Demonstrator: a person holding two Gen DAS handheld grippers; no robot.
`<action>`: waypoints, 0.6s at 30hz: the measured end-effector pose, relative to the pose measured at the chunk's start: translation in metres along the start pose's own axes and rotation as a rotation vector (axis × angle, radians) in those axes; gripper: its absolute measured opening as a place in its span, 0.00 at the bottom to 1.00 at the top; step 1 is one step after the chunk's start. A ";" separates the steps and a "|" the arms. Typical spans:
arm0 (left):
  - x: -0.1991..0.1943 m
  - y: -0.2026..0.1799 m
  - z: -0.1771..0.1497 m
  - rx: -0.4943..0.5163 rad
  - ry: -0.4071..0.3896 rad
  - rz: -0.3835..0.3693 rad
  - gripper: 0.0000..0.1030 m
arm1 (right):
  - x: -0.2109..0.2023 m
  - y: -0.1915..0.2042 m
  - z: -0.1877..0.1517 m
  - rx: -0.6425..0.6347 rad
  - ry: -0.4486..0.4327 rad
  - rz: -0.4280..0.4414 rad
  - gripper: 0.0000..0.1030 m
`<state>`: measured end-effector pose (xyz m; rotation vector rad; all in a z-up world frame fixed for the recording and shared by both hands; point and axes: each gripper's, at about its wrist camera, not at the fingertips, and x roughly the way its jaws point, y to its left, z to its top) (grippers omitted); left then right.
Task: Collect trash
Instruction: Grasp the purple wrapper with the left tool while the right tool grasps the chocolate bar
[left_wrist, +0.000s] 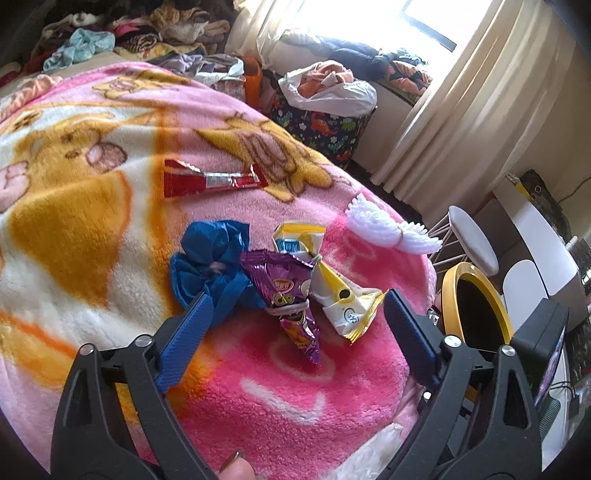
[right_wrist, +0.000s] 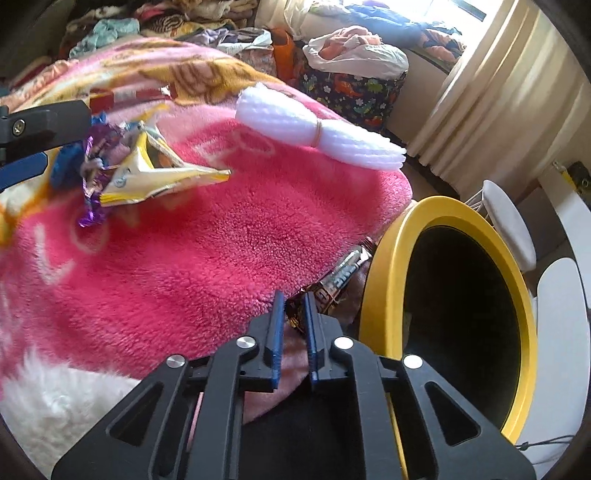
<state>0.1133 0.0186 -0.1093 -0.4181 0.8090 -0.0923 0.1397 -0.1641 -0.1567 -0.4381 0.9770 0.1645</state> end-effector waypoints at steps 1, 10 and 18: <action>0.002 0.000 0.000 -0.005 0.007 -0.002 0.78 | 0.001 0.001 0.001 -0.006 0.000 -0.007 0.08; 0.023 0.008 -0.003 -0.065 0.083 -0.012 0.54 | 0.004 0.001 0.002 -0.021 -0.022 -0.008 0.04; 0.026 0.013 -0.005 -0.071 0.101 -0.005 0.20 | -0.018 0.007 -0.005 -0.028 -0.080 0.074 0.03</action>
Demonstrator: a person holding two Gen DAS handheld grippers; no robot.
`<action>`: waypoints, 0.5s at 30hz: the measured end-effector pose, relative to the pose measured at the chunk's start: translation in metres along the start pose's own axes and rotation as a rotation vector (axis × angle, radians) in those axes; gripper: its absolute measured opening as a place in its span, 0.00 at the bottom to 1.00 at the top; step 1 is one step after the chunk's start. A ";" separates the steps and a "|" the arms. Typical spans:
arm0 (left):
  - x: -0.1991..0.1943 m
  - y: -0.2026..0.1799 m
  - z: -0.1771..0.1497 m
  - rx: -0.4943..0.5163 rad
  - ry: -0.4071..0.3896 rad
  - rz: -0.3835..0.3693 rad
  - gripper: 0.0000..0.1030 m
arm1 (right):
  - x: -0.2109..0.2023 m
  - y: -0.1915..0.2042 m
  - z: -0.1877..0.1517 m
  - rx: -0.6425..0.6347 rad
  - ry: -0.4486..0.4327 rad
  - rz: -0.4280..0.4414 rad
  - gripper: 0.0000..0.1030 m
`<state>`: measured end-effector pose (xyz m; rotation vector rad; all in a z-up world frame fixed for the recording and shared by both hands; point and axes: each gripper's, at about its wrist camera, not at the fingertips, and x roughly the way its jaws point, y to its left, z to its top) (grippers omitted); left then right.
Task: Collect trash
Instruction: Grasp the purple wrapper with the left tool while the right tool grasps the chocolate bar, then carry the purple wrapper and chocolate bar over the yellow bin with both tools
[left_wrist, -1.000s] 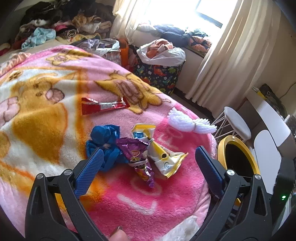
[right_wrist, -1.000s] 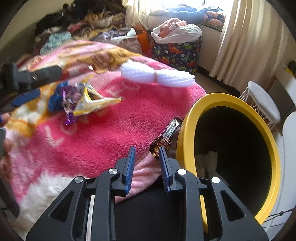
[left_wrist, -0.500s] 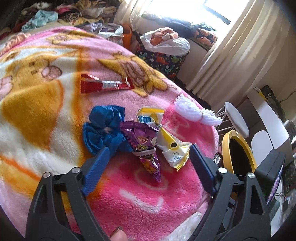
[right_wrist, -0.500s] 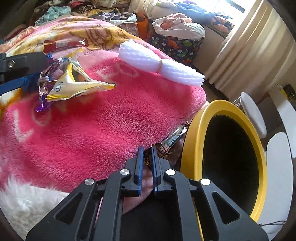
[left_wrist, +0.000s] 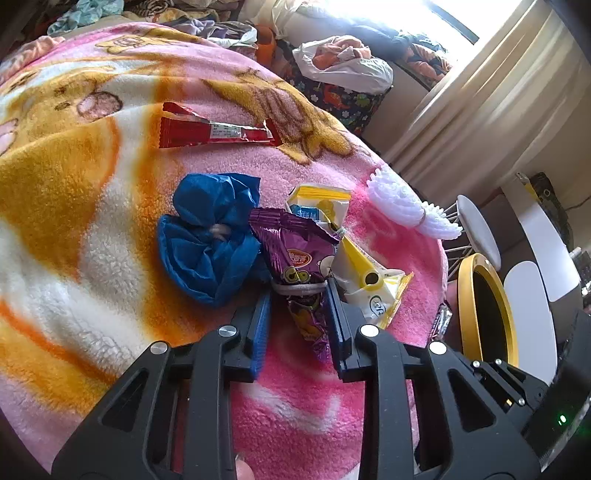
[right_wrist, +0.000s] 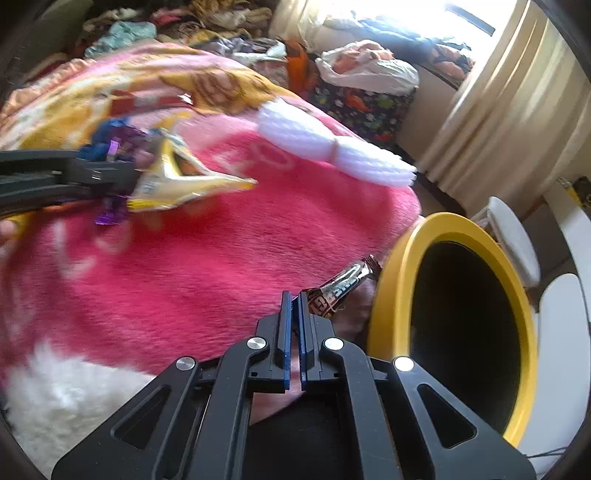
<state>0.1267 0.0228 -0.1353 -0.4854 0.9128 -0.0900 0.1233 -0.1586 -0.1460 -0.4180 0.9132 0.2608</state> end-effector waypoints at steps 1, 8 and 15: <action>-0.002 0.000 0.000 0.004 -0.003 -0.002 0.20 | -0.004 0.001 0.000 0.001 -0.017 0.029 0.03; -0.015 -0.004 0.001 0.021 -0.023 -0.017 0.14 | -0.035 0.010 0.005 -0.016 -0.111 0.122 0.03; -0.033 -0.011 0.008 0.036 -0.071 -0.030 0.14 | -0.062 0.008 0.010 0.004 -0.186 0.161 0.02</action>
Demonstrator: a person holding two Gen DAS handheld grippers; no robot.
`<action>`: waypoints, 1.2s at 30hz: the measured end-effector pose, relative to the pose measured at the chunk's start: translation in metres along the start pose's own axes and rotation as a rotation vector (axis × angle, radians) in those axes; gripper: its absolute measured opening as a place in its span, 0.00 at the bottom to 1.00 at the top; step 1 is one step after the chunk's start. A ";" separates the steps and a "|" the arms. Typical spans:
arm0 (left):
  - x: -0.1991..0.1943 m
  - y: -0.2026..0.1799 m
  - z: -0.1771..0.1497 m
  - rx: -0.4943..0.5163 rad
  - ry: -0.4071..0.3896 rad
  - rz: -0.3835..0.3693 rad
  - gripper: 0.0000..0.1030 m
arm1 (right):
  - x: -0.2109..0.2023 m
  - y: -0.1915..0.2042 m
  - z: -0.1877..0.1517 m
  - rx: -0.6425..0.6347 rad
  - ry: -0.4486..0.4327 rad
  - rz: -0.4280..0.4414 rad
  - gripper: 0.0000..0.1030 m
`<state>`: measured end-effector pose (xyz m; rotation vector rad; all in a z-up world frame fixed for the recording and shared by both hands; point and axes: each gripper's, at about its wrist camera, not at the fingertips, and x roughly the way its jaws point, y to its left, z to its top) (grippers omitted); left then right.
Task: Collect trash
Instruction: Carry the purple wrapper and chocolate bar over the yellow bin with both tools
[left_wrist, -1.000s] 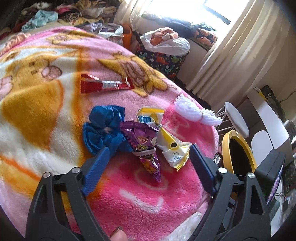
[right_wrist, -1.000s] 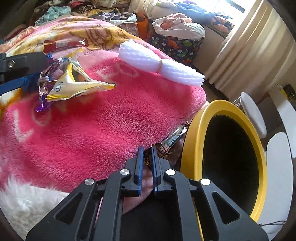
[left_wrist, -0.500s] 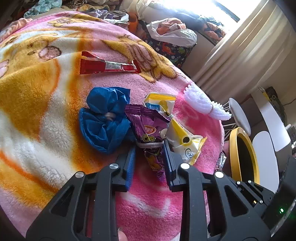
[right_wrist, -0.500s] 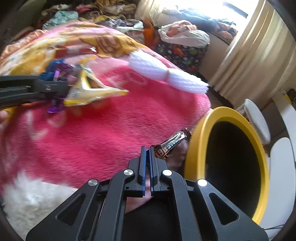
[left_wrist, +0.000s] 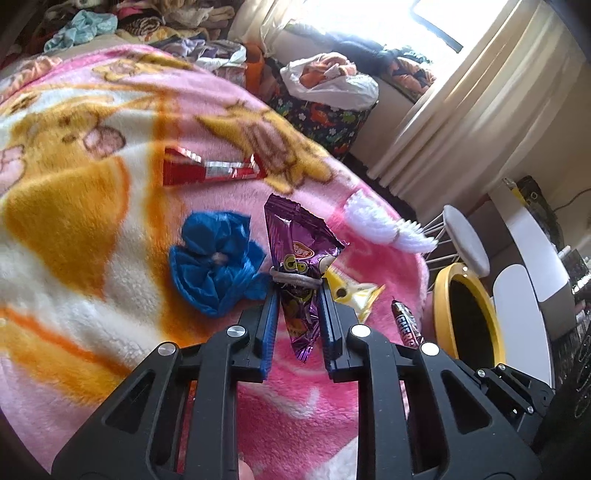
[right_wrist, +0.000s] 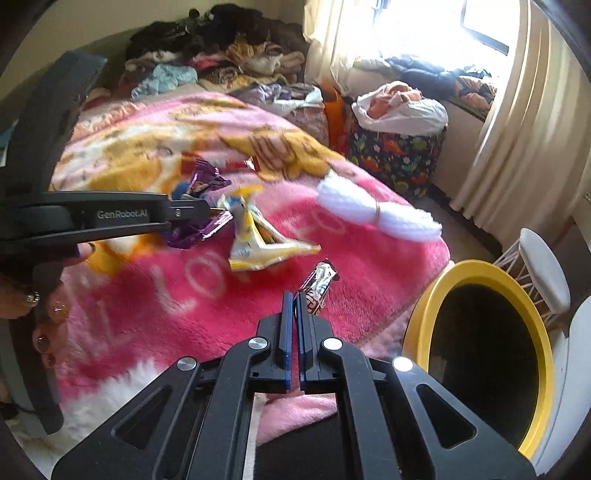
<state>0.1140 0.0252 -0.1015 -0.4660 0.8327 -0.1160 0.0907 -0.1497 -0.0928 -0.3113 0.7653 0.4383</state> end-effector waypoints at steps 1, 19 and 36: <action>-0.003 -0.002 0.002 0.004 -0.009 -0.002 0.14 | -0.002 -0.001 0.001 0.002 -0.009 0.001 0.02; -0.023 -0.051 0.009 0.092 -0.061 -0.046 0.14 | -0.040 -0.034 0.004 0.087 -0.137 -0.018 0.02; -0.019 -0.095 0.000 0.190 -0.052 -0.081 0.14 | -0.058 -0.076 -0.005 0.200 -0.193 -0.058 0.02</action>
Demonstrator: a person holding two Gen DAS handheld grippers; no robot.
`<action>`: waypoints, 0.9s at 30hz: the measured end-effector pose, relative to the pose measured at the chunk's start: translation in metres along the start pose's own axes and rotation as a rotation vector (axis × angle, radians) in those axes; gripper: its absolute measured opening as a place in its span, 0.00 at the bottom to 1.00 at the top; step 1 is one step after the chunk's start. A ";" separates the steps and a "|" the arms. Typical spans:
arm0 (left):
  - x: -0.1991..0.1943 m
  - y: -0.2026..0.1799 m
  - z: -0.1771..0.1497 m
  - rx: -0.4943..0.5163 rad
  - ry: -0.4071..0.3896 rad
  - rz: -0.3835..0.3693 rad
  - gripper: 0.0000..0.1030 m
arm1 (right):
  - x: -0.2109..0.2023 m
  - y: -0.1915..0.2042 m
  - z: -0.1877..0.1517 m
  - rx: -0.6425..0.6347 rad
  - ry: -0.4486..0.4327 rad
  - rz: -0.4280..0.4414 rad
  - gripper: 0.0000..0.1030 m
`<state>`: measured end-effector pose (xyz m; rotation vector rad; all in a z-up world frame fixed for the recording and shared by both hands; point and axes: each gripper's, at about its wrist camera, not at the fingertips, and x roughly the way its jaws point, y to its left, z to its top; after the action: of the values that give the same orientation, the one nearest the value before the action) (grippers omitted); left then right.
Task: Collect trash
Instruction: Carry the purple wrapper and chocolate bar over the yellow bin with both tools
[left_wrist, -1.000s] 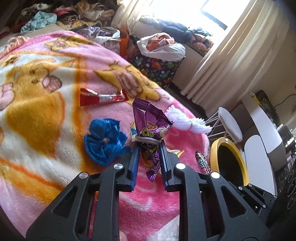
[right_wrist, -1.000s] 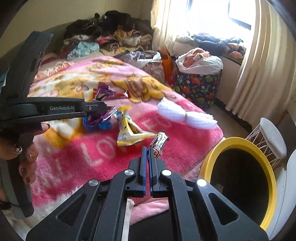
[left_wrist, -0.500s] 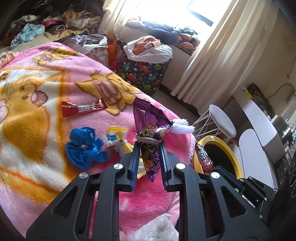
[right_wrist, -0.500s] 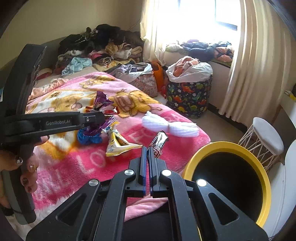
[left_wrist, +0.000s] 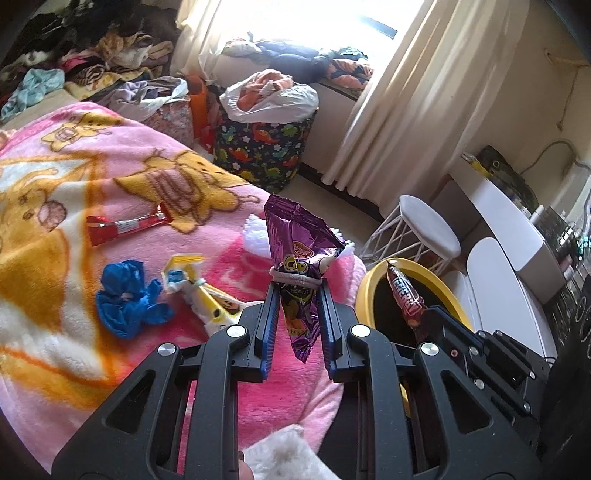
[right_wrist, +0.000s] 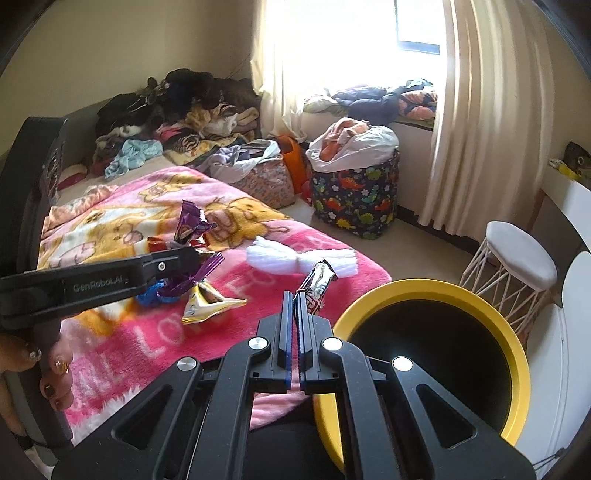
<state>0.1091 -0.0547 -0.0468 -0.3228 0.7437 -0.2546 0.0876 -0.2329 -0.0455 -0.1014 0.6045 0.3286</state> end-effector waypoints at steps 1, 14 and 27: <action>0.000 -0.002 0.000 0.005 0.001 -0.002 0.14 | -0.001 -0.003 0.000 0.006 -0.002 -0.002 0.02; 0.008 -0.023 -0.004 0.054 0.015 -0.019 0.14 | -0.009 -0.033 0.000 0.083 -0.023 -0.030 0.02; 0.016 -0.042 -0.006 0.096 0.035 -0.042 0.14 | -0.013 -0.057 -0.004 0.148 -0.029 -0.052 0.02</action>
<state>0.1115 -0.0999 -0.0449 -0.2430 0.7572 -0.3351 0.0941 -0.2911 -0.0414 0.0294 0.5945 0.2337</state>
